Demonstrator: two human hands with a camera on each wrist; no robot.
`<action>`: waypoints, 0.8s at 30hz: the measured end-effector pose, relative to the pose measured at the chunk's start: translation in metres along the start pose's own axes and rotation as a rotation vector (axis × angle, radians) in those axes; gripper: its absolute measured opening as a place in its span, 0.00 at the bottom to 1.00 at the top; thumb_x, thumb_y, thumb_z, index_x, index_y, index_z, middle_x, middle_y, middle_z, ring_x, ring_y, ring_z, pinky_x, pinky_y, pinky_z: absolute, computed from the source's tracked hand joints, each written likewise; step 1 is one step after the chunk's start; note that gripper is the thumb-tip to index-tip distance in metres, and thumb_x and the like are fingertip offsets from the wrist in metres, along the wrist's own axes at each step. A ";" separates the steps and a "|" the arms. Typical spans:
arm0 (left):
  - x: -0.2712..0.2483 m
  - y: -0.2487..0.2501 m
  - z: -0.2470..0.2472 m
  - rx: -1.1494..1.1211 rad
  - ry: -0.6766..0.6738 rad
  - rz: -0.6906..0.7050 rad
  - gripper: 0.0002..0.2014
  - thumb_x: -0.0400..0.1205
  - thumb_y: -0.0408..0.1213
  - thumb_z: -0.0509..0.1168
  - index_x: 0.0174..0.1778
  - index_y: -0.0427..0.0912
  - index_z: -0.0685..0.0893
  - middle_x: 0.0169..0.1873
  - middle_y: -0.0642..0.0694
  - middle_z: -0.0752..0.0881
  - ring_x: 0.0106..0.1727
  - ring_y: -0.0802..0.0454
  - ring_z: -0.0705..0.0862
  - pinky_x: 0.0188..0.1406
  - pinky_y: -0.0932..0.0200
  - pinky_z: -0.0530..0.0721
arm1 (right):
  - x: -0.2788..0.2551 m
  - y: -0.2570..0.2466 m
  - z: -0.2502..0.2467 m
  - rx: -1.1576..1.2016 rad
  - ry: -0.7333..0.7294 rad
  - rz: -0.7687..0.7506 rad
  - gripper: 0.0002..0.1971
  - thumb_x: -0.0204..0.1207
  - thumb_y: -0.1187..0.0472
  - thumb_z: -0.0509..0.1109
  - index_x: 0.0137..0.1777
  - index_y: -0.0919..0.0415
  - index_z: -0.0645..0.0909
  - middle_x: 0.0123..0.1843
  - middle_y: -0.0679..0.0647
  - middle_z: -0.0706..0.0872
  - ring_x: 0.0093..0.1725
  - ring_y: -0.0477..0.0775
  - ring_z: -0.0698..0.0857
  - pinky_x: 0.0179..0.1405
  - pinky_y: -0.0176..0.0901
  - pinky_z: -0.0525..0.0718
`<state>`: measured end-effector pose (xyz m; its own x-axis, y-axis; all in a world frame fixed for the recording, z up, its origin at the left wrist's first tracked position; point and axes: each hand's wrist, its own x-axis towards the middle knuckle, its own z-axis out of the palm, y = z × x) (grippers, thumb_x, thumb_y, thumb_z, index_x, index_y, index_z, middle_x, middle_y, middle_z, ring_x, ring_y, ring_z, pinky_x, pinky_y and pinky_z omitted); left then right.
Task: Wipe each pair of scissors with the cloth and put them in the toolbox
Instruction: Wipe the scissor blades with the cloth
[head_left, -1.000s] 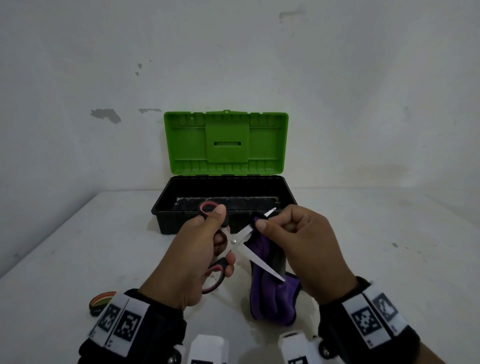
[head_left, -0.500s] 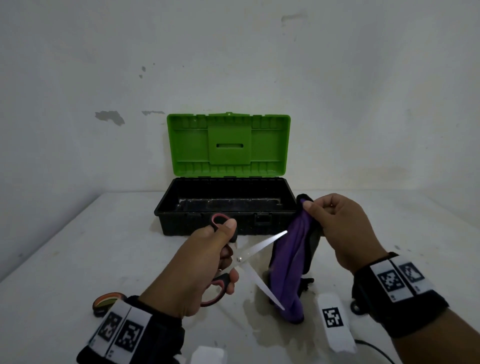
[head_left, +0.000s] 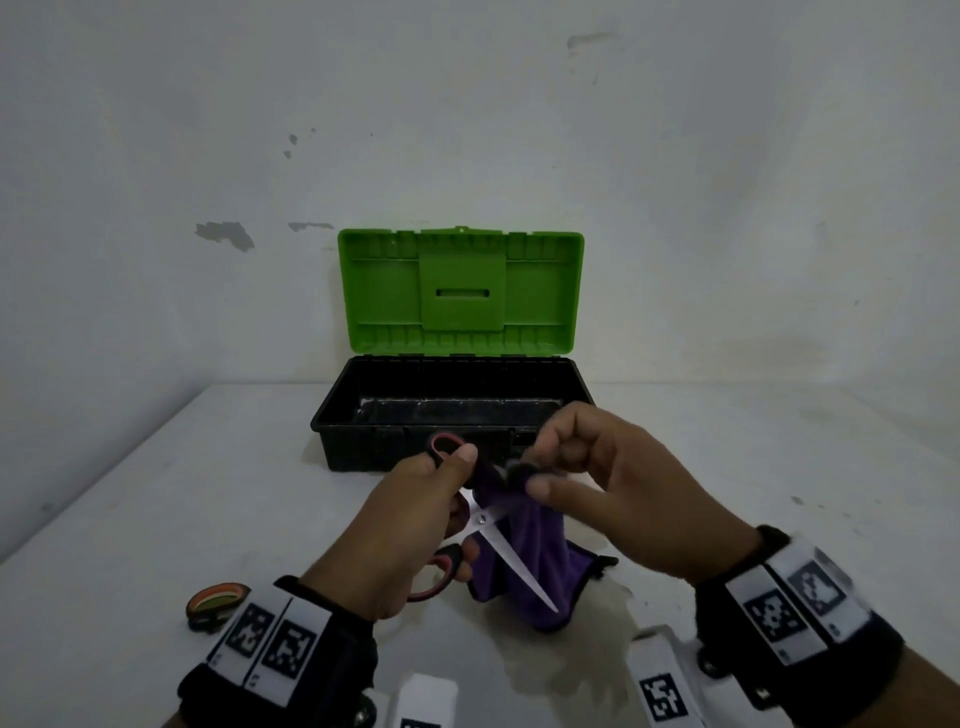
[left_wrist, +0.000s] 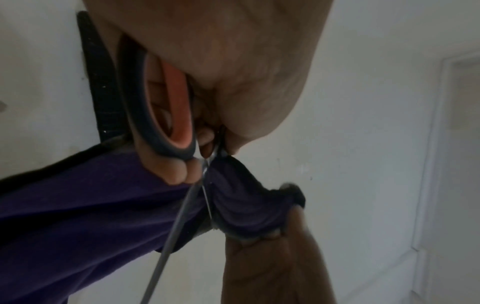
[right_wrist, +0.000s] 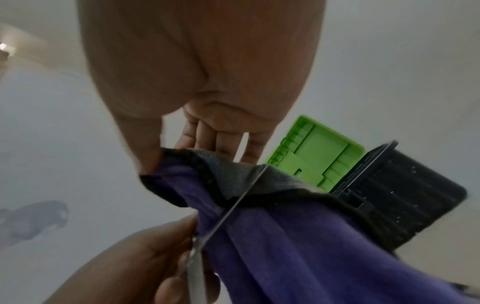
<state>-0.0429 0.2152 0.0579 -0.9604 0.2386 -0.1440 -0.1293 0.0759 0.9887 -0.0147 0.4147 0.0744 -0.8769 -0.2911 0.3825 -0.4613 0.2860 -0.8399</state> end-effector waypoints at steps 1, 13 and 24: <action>0.000 0.000 -0.001 0.003 0.005 0.006 0.18 0.87 0.51 0.59 0.41 0.40 0.81 0.24 0.48 0.67 0.29 0.43 0.74 0.24 0.54 0.80 | -0.006 -0.001 -0.002 -0.049 -0.055 -0.016 0.12 0.73 0.57 0.79 0.52 0.56 0.80 0.49 0.56 0.91 0.51 0.55 0.90 0.54 0.49 0.87; -0.010 0.001 0.010 0.179 -0.033 0.200 0.19 0.86 0.51 0.59 0.46 0.35 0.78 0.22 0.46 0.73 0.24 0.42 0.78 0.21 0.57 0.79 | -0.017 0.001 0.001 -0.568 0.011 -0.082 0.16 0.69 0.56 0.83 0.53 0.44 0.82 0.52 0.36 0.86 0.53 0.38 0.84 0.51 0.22 0.79; -0.012 0.006 0.018 0.407 -0.054 0.380 0.13 0.85 0.51 0.59 0.41 0.48 0.78 0.17 0.49 0.79 0.16 0.52 0.78 0.17 0.60 0.78 | -0.001 0.000 0.002 -0.577 -0.317 0.014 0.04 0.81 0.58 0.71 0.48 0.52 0.88 0.44 0.46 0.90 0.43 0.44 0.87 0.44 0.42 0.85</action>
<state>-0.0278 0.2302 0.0650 -0.9056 0.3703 0.2069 0.3395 0.3403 0.8769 -0.0136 0.4135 0.0733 -0.8418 -0.5133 0.1670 -0.5258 0.7098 -0.4688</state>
